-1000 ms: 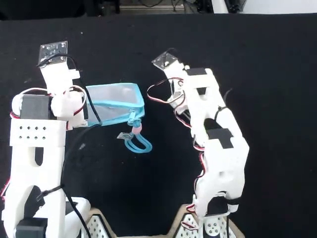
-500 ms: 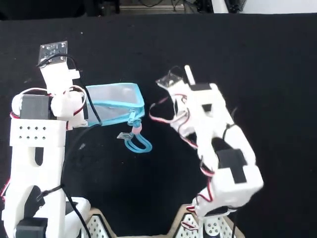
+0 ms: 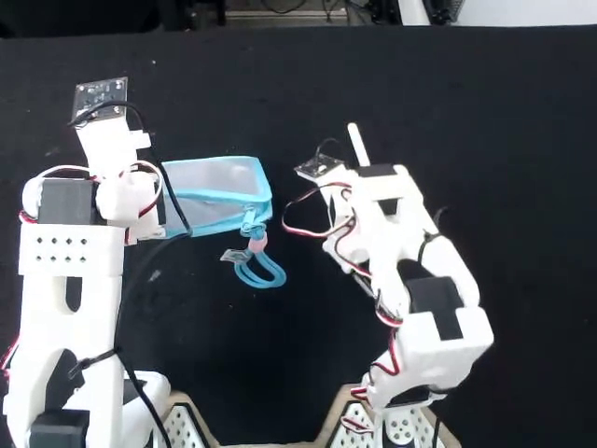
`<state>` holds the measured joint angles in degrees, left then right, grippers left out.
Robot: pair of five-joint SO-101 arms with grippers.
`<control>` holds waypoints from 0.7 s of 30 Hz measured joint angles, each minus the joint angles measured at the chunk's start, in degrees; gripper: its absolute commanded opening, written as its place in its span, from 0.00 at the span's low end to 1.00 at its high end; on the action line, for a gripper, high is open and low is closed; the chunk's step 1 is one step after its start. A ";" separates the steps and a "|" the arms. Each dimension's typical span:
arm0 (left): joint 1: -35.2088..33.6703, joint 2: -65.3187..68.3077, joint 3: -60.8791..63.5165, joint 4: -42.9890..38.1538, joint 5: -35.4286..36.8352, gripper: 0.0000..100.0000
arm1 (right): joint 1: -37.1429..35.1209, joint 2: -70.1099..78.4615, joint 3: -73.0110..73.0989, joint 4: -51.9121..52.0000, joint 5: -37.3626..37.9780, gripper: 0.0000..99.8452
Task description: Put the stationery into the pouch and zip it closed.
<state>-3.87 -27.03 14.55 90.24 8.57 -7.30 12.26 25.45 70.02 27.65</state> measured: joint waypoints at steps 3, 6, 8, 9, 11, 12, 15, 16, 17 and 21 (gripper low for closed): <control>0.00 0.00 0.00 0.00 0.00 0.03 | 0.18 0.97 -1.49 0.00 0.00 0.02; 0.00 0.00 0.00 0.00 0.00 0.03 | 0.09 0.79 -1.67 -0.35 0.09 0.01; 0.00 0.00 0.00 0.00 0.00 0.03 | 0.09 -1.23 -1.49 -0.26 0.09 0.01; 0.00 0.00 0.00 0.00 0.00 0.03 | 0.09 -3.08 -0.97 -0.09 0.09 0.01; 0.00 0.00 0.00 0.00 0.00 0.03 | 0.09 -7.91 0.44 1.05 0.09 0.01; 0.00 0.00 0.00 0.00 0.00 0.03 | 0.09 -10.81 0.79 2.11 0.09 0.01; 0.00 0.00 0.00 0.00 0.00 0.03 | 0.00 -21.01 1.23 5.27 0.18 0.01; 0.00 0.00 0.00 0.00 0.00 0.03 | 0.00 -24.53 1.23 6.42 0.18 0.01; 0.00 0.00 0.00 0.00 0.00 0.03 | 0.00 -28.22 1.23 6.95 0.18 0.01; 0.00 0.00 0.00 0.00 0.00 0.03 | 0.00 -42.73 1.23 7.56 -4.31 0.01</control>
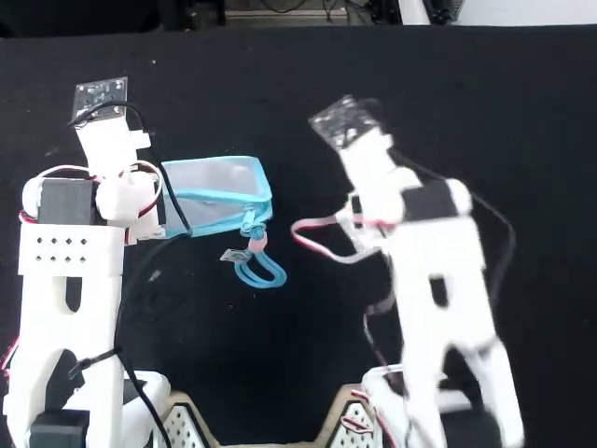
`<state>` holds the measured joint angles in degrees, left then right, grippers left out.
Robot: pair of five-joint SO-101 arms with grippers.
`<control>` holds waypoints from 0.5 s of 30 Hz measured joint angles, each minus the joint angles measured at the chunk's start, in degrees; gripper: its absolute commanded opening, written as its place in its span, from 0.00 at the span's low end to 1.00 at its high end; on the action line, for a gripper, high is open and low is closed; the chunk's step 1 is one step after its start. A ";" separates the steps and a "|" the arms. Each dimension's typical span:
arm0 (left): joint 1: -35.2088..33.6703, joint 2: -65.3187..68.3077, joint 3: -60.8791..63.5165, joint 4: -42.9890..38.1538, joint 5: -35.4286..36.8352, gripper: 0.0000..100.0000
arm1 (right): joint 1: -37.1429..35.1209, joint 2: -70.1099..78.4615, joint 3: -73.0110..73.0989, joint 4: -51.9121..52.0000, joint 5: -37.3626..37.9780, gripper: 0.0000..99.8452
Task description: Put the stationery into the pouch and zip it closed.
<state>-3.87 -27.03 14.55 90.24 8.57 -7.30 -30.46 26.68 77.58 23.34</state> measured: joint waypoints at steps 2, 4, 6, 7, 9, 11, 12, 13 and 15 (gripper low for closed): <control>0.00 0.00 0.00 0.00 0.00 0.03 | -0.53 -6.59 -0.09 0.00 -3.52 0.01; 0.00 0.00 0.00 0.00 0.00 0.03 | -2.64 -12.40 -1.41 0.18 -5.80 0.01; 0.00 0.00 0.00 0.00 0.00 0.03 | -6.15 -17.58 -3.08 0.18 -7.47 0.01; 0.00 0.00 0.00 0.00 0.00 0.03 | -8.62 -20.04 -3.78 0.18 -8.26 0.01; 0.00 0.00 0.00 0.00 0.00 0.03 | -14.33 -24.18 -4.22 -1.41 -9.76 0.01; 0.00 0.00 0.00 0.00 0.00 0.03 | -19.34 -27.69 -4.22 -4.40 -10.64 0.01; 0.00 0.00 0.00 0.00 0.00 0.03 | -21.80 -29.27 -4.22 -6.24 -11.08 0.01; 0.00 0.00 0.00 0.00 0.00 0.03 | -23.91 -30.77 -4.22 -8.09 -11.52 0.01; 0.00 0.00 0.00 0.00 0.00 0.03 | -27.25 -32.88 -4.22 -11.78 -12.84 0.01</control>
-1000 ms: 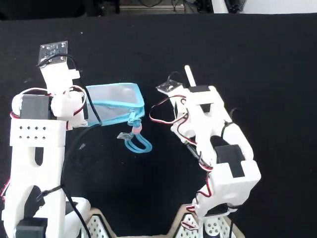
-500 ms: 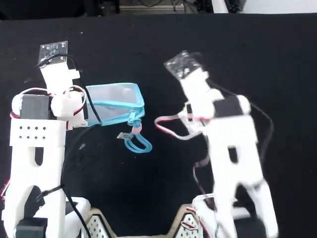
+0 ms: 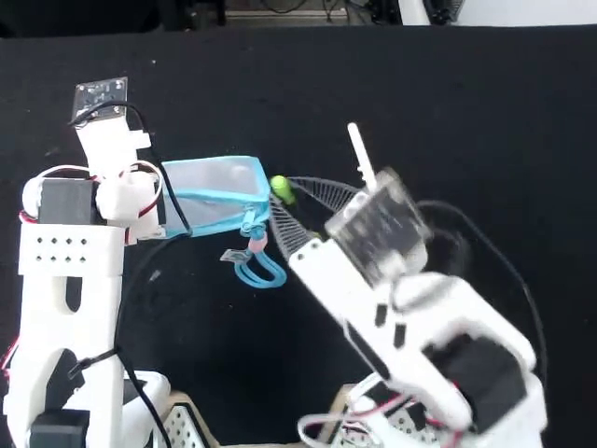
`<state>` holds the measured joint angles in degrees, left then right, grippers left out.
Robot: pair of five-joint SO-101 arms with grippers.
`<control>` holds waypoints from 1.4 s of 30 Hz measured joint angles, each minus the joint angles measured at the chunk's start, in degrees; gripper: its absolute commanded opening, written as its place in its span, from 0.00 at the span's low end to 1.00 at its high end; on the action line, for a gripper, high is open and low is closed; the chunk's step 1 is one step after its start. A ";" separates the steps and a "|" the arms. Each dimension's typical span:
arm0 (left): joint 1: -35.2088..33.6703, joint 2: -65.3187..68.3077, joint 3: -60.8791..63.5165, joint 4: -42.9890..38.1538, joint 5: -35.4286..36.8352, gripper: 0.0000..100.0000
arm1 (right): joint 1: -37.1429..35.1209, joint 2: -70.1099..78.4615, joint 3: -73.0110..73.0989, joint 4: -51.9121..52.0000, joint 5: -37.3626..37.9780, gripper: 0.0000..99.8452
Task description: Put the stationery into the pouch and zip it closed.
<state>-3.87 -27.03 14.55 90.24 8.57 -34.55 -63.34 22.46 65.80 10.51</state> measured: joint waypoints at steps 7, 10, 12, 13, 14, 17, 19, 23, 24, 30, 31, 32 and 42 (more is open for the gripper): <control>0.00 0.00 0.00 0.00 0.00 0.03 | -9.76 -4.31 3.78 -13.01 -2.02 0.01; 0.00 0.00 0.00 0.00 0.00 0.03 | -12.31 -4.04 8.53 -20.22 -1.41 0.01; 0.00 0.00 0.00 0.00 0.00 0.03 | -13.45 -4.48 12.13 -25.41 0.18 0.01; 0.00 0.00 0.00 0.00 0.00 0.03 | -13.71 -4.48 13.89 -28.22 1.05 0.01; 0.00 0.00 0.00 0.00 0.00 0.03 | -13.98 -4.40 15.74 -31.12 1.85 0.01; 0.00 0.00 0.00 0.00 0.00 0.03 | -13.98 -4.40 21.54 -39.74 4.31 0.01; 0.00 0.00 0.00 0.00 0.00 0.03 | -13.98 -4.40 25.05 -44.84 5.36 0.01; 0.00 0.00 0.00 0.00 0.00 0.03 | -13.98 -4.40 32.62 -51.25 5.71 0.01; 0.00 0.00 0.00 0.00 0.00 0.03 | -13.98 -4.40 34.37 -52.31 5.71 0.01; 0.00 0.00 0.00 0.00 0.00 0.03 | -13.71 -4.40 41.67 -55.91 5.89 0.01; 0.00 0.00 0.00 0.00 0.00 0.03 | -13.71 -4.40 42.29 -56.00 5.89 0.01; 0.00 0.00 0.00 0.00 0.00 0.03 | -13.71 -4.40 42.73 -56.09 5.89 0.01; 0.00 0.00 0.00 0.00 0.00 0.03 | -13.71 -17.23 48.97 -45.54 5.98 0.01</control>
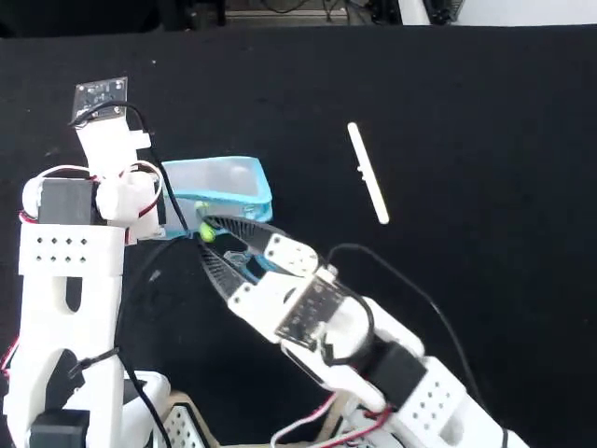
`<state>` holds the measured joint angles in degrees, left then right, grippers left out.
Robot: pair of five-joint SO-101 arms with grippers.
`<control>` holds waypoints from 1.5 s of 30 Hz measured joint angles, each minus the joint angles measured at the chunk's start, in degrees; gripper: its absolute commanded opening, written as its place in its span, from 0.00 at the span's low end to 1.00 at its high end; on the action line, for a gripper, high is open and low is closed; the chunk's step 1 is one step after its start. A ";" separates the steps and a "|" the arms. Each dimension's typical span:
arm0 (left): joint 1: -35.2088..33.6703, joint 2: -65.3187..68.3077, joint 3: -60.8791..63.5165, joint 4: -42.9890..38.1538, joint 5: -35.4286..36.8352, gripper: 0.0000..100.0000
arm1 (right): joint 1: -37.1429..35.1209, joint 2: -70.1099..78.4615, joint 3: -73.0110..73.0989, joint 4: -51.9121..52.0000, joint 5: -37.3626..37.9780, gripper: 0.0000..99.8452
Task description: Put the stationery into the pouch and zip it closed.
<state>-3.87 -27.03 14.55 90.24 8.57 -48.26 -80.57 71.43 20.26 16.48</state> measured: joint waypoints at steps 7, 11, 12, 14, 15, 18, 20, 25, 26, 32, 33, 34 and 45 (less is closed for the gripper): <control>0.00 0.00 0.09 0.00 0.00 0.03 | 0.00 -5.45 0.00 14.07 0.00 0.19; 0.00 0.00 0.18 0.00 0.00 0.03 | -0.09 -5.45 0.00 15.12 -0.09 0.19; 0.00 0.00 0.18 0.00 0.00 0.03 | -0.09 -5.45 0.00 15.21 -0.09 0.17; 0.00 0.00 0.18 0.00 0.00 0.03 | -0.09 -5.54 0.00 15.21 -0.09 0.15; 0.00 0.00 0.18 0.00 0.00 0.03 | -0.09 -5.54 0.00 15.21 -0.09 0.13; 0.00 0.00 0.18 0.00 0.00 0.03 | -0.09 -5.54 -1.14 15.30 -0.09 0.10; 0.00 0.00 0.18 0.00 0.00 0.03 | 1.58 -5.54 -3.78 15.56 0.00 0.10; 0.00 0.00 0.18 0.00 0.00 0.03 | 12.84 -5.54 -9.41 18.11 0.00 0.10; 0.00 0.00 0.18 0.00 0.00 0.03 | 15.91 -5.54 -9.85 19.52 -0.09 0.10; 0.00 0.00 0.18 0.00 0.00 0.03 | 33.05 -5.45 -10.20 28.22 0.00 0.10; 0.00 0.00 0.18 0.00 0.00 0.03 | 35.25 -4.92 -10.20 29.27 0.00 0.10; 0.00 0.00 0.18 0.00 0.00 0.03 | 37.10 -3.25 -10.29 29.89 -0.09 0.10; 0.00 0.00 0.18 0.00 0.00 0.03 | 45.45 29.80 -12.40 30.51 -0.09 0.11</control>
<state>-3.87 -27.03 14.73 90.24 8.57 -2.81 -50.77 59.03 50.77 16.40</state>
